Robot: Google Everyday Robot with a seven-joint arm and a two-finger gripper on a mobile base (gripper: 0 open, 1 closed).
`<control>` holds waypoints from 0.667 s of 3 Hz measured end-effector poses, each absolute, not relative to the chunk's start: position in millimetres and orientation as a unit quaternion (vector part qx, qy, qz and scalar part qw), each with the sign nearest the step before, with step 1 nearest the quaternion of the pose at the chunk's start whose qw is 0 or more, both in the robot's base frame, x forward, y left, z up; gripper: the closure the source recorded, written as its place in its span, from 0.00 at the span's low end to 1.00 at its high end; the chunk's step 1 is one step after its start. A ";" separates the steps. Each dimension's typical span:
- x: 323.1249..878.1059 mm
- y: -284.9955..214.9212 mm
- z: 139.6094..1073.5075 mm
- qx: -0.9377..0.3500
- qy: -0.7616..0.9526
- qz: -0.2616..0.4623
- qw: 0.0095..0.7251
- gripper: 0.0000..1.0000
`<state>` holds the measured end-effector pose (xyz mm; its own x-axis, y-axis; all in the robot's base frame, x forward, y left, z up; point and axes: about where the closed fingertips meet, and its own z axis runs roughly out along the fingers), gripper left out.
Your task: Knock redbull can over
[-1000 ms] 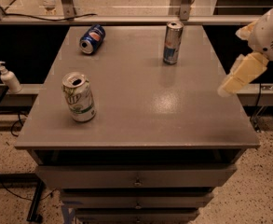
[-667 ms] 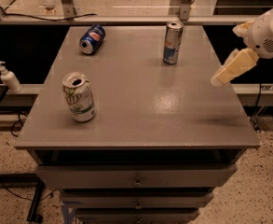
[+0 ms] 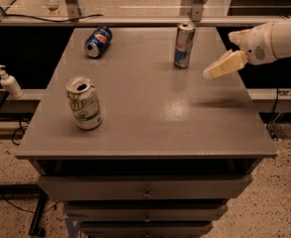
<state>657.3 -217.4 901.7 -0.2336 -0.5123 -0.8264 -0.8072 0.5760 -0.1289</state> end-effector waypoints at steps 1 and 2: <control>685.2 -186.1 892.3 -0.419 0.745 0.222 0.469 0.00; 706.4 -149.4 894.1 -0.422 0.716 0.272 0.485 0.00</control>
Offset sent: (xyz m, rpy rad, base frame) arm 0.0730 0.1047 0.0003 0.3408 -0.0307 0.1907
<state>706.4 -149.4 894.1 -0.1734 -0.3390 -0.9247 -0.8680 0.4962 -0.0192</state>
